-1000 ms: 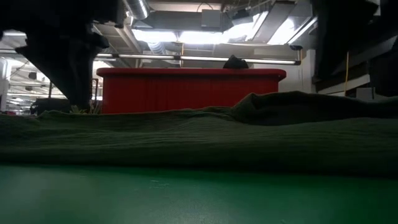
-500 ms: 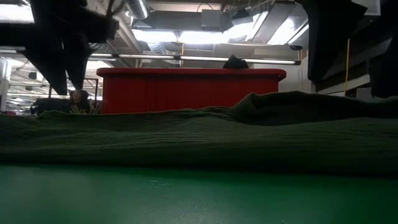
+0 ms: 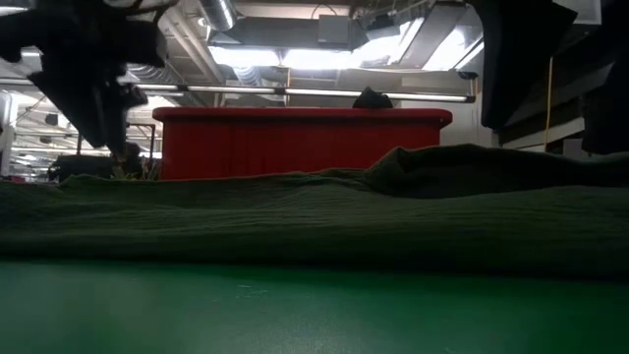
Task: Fold Laundry from Bin
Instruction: Fold the green polo shirt
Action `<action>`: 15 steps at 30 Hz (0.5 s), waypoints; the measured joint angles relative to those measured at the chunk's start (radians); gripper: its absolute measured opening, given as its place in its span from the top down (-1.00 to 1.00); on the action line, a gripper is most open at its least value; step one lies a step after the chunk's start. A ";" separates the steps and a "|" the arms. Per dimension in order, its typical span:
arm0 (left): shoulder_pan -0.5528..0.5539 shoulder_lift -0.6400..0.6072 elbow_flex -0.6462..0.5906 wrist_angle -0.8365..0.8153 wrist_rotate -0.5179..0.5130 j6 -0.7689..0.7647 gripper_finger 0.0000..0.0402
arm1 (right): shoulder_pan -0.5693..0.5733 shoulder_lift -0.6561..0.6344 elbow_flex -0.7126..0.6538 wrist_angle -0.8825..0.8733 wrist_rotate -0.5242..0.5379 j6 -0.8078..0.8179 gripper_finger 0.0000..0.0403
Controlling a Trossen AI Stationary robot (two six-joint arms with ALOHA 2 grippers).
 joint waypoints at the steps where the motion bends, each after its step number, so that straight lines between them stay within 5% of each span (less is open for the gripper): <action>1: 0.012 -0.013 -0.028 0.037 0.001 -0.001 0.08 | 0.000 0.000 0.000 0.000 0.000 0.000 -0.39; 15: 0.038 0.017 -0.162 0.206 0.033 -0.107 0.08 | 0.000 0.000 0.000 0.003 0.001 0.004 -0.39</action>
